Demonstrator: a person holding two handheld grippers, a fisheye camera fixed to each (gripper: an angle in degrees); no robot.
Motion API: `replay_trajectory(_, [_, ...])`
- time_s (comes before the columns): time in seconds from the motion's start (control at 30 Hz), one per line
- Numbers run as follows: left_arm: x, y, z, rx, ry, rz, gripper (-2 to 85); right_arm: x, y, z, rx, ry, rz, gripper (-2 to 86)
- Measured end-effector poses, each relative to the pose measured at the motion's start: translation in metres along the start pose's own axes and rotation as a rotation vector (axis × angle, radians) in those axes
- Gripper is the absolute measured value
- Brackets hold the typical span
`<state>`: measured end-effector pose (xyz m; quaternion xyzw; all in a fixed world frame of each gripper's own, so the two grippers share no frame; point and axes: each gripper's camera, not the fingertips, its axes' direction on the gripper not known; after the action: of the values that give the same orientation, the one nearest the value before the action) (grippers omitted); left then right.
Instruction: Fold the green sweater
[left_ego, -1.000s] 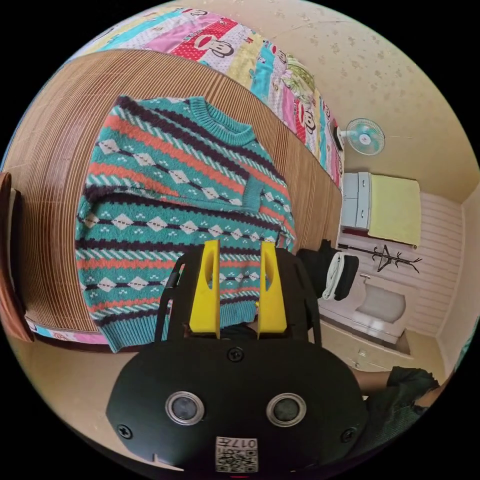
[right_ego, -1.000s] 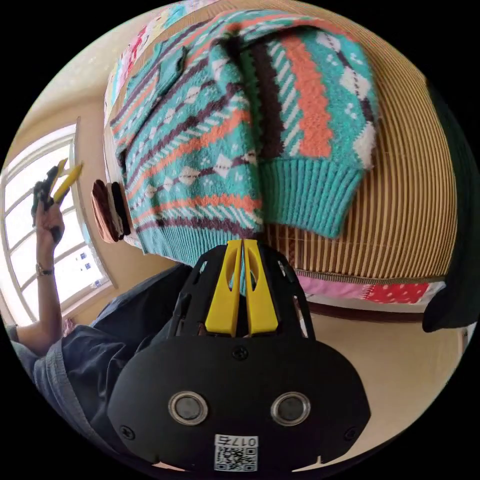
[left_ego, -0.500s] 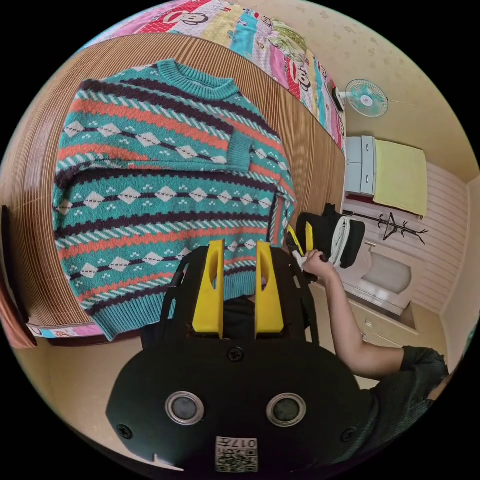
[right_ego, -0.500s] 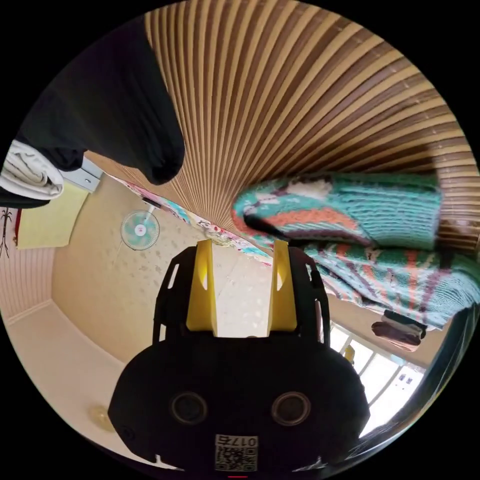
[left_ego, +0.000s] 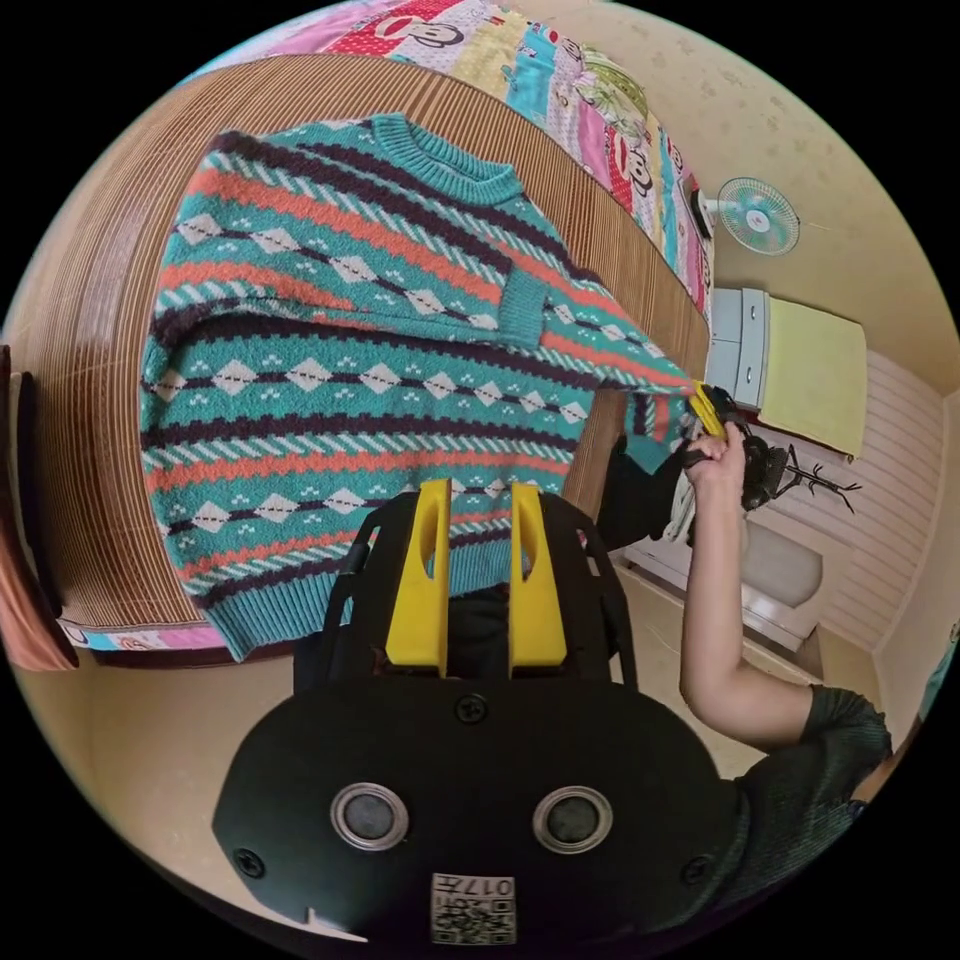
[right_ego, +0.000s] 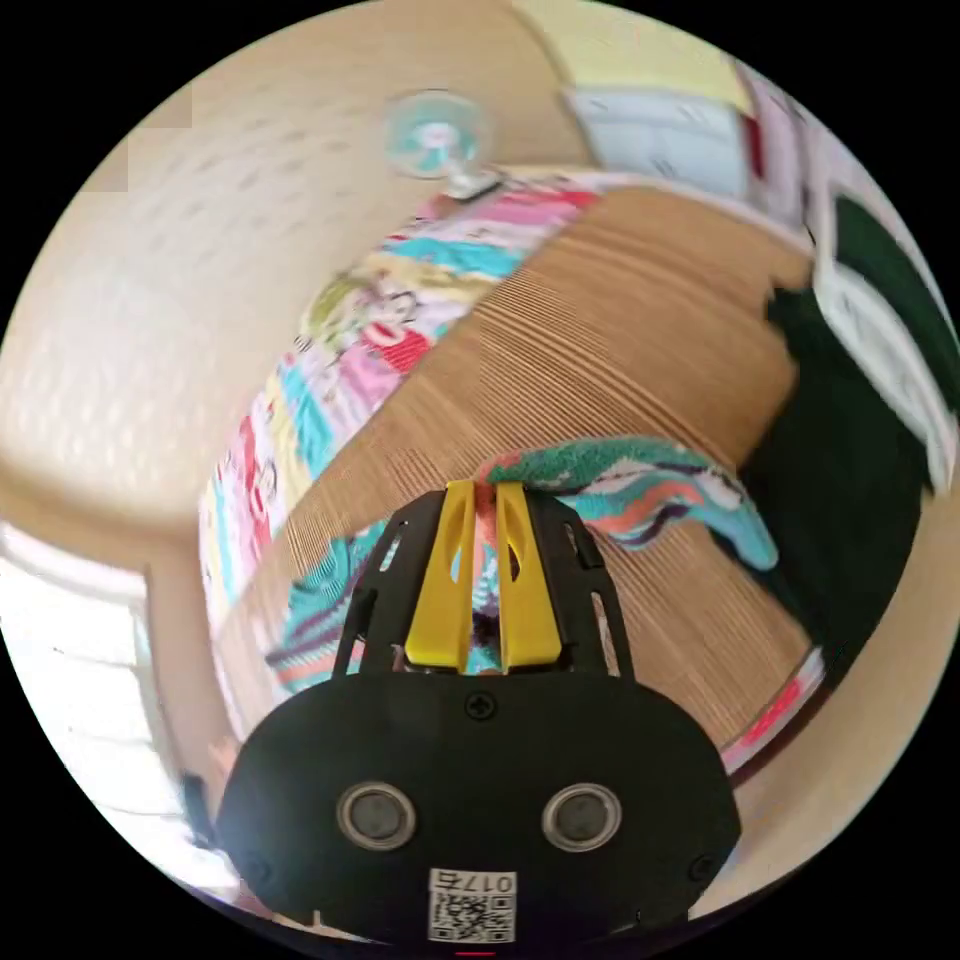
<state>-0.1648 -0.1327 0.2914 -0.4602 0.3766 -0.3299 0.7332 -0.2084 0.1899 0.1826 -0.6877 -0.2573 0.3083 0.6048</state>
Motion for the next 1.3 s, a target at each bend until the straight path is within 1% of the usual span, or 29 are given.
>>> replay_trajectory(0.03, [-0.004, 0.004, 0.002, 0.014, 0.011, -0.006, 9.5, -0.064, 0.029, 0.005, 0.014, 0.031, -0.275, 3.7])
replay_trajectory(0.07, [-0.006, 0.005, 0.002, 0.022, 0.014, -0.011, 9.6, -0.12, 0.067, 0.024, -0.033, 0.09, -0.522, 4.0])
replay_trajectory(0.1, [-0.011, 0.009, 0.004, 0.041, 0.019, -0.022, 9.7, -0.143, 0.088, 0.038, -0.065, 0.136, -0.635, 4.3])
replay_trajectory(0.13, [-0.014, 0.012, 0.006, 0.063, 0.023, -0.03, 9.9, -0.179, 0.134, 0.073, -0.143, 0.228, -0.86, 4.6])
replay_trajectory(0.17, [-0.016, 0.013, 0.007, 0.073, 0.024, -0.034, 9.9, -0.2, 0.181, 0.11, -0.241, 0.282, -1.039, 4.8])
replay_trajectory(0.2, [-0.02, 0.015, 0.01, 0.084, 0.022, -0.041, 10.0, -0.206, 0.204, 0.129, -0.313, 0.287, -1.114, 4.9])
replay_trajectory(0.23, [-0.022, 0.016, 0.014, 0.088, 0.015, -0.043, 10.2, -0.211, 0.246, 0.163, -0.477, 0.312, -1.249, 5.0])
replay_trajectory(0.27, [-0.023, 0.015, 0.016, 0.089, 0.01, -0.041, 10.3, -0.21, 0.275, 0.186, -0.596, 0.362, -1.322, 4.1])
replay_trajectory(0.33, [-0.021, 0.01, 0.022, 0.109, -0.018, -0.016, 11.3, -0.214, 0.289, 0.179, -0.479, 0.371, -1.31, 2.8])
replay_trajectory(0.4, [-0.018, 0.002, 0.028, 0.132, -0.028, 0.02, 12.3, -0.216, 0.29, 0.179, -0.534, 0.369, -1.249, 1.8])
replay_trajectory(0.47, [-0.019, -0.01, 0.033, 0.166, -0.054, 0.027, 13.3, -0.206, 0.278, 0.177, -0.594, 0.289, -1.086, 1.0])
replay_trajectory(0.5, [-0.023, -0.018, 0.031, 0.22, -0.091, 0.0, 13.6, -0.202, 0.273, 0.176, -0.609, 0.259, -1.042, 0.9])
replay_trajectory(0.57, [-0.033, -0.028, 0.024, 0.321, -0.158, -0.069, 14.1, -0.179, 0.249, 0.174, -0.671, 0.156, -0.825, 0.6])
replay_trajectory(0.6, [-0.04, -0.033, 0.016, 0.402, -0.193, -0.101, 14.1, -0.172, 0.243, 0.174, -0.684, 0.133, -0.765, 0.5])
replay_trajectory(0.63, [-0.045, -0.037, 0.003, 0.5, -0.216, -0.102, 13.8, -0.156, 0.231, 0.174, -0.705, 0.092, -0.65, 0.5])
replay_trajectory(0.67, [-0.048, -0.039, -0.003, 0.545, -0.226, -0.098, 13.1, -0.14, 0.22, 0.174, -0.718, 0.06, -0.546, 0.4])
replay_trajectory(0.7, [-0.054, -0.046, -0.011, 0.597, -0.243, -0.09, 11.8, -0.131, 0.216, 0.174, -0.722, 0.042, -0.497, 0.4])
replay_trajectory(0.77, [-0.066, -0.067, -0.007, 0.552, -0.254, -0.058, 12.1, -0.101, 0.2, 0.171, -0.725, -0.018, -0.339, 0.4])
replay_trajectory(0.8, [-0.074, -0.088, 0.011, 0.447, -0.284, -0.024, 12.4, -0.095, 0.197, 0.169, -0.723, -0.029, -0.307, 0.4])
replay_trajectory(0.83, [-0.083, -0.107, 0.04, 0.303, -0.354, -0.011, 12.5, -0.083, 0.194, 0.166, -0.713, -0.049, -0.254, 0.4])
replay_trajectory(0.87, [-0.087, -0.116, 0.057, 0.219, -0.395, -0.002, 12.4, -0.073, 0.192, 0.162, -0.702, -0.066, -0.216, 0.4])
replay_trajectory(0.93, [-0.075, -0.114, 0.075, 0.219, -0.528, 0.153, 11.6, -0.063, 0.195, 0.159, -0.702, -0.074, -0.188, 0.3])
replay_trajectory(1.0, [-0.063, -0.115, 0.068, 0.154, -0.576, 0.188, 9.0, -0.057, 0.2, 0.158, -0.721, -0.053, -0.175, 0.3])
replay_trajectory(1.07, [-0.047, -0.102, 0.039, 0.217, -0.565, 0.21, 5.2, -0.052, 0.21, 0.156, -0.741, -0.034, -0.168, 0.3])
replay_trajectory(1.13, [-0.031, -0.064, -0.014, 0.425, -0.416, 0.309, 2.7, -0.05, 0.217, 0.153, -0.739, -0.037, -0.16, 0.3])
replay_trajectory(1.17, [-0.031, -0.058, -0.025, 0.453, -0.393, 0.312, 2.5, -0.049, 0.22, 0.151, -0.739, -0.041, -0.149, 0.3])
replay_trajectory(1.23, [-0.05, -0.048, -0.057, 0.518, -0.369, 0.223, 1.9, -0.049, 0.224, 0.149, -0.74, -0.044, -0.133, 0.3])
replay_trajectory(1.3, [-0.08, -0.054, -0.064, 0.526, -0.368, 0.122, 1.8, -0.049, 0.226, 0.149, -0.737, -0.04, -0.129, 0.3])
